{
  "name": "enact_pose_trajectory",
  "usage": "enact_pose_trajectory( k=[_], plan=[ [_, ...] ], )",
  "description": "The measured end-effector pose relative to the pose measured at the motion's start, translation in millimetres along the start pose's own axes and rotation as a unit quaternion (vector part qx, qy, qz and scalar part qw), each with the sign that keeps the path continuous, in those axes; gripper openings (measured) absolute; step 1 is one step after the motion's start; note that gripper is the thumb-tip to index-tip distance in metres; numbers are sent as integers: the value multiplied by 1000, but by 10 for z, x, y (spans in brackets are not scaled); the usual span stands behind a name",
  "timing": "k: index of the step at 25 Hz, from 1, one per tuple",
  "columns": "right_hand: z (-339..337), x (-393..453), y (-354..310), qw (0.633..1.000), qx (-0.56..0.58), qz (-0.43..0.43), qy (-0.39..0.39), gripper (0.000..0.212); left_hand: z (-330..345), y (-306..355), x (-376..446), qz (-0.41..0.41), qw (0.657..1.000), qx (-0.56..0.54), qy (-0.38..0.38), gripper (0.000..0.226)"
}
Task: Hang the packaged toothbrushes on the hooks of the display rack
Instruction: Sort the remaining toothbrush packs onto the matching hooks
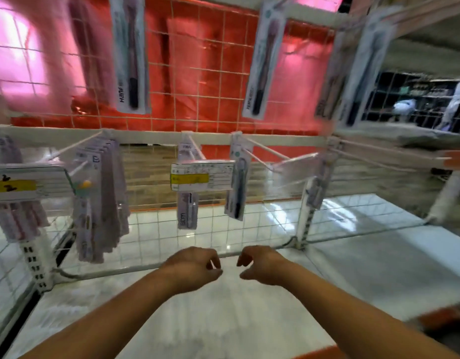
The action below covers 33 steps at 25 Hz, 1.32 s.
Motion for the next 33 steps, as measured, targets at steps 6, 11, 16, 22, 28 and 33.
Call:
enact_pose_trajectory(
  k=[6,11,16,22,28,33],
  plan=[
    [-678,-483,665,997,-64,18,47,29,-153,788,43,62,997,19,51,27],
    [-1353,-732,925,991,-67,4,118,25,-160,1565,-63,114,992,33,43,32],
    [-2048,-871,1111,985,-66,-12,159,22,-280,2440,-24,133,990,37,14,30],
    [-2977,-1127,914,966,-18,-73,246,12,-1188,3161,-35,145,987,28,57,26],
    [-3394,-1117,843,946,68,-94,302,16,-2110,3322,-14,131,971,31,198,28],
    [-3137,-804,981,957,106,-76,260,20,-2164,2873,286,66,977,22,202,31]
  ],
)
Point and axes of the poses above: each hand's wrist, its own x-axis towards the middle knuckle, its own z-axis out of the palm, y = z × x, the point moved 5 cm from there along x, towards the middle knuckle, and after that the axes turned 1 degree about -x, right-handed, at the moved point
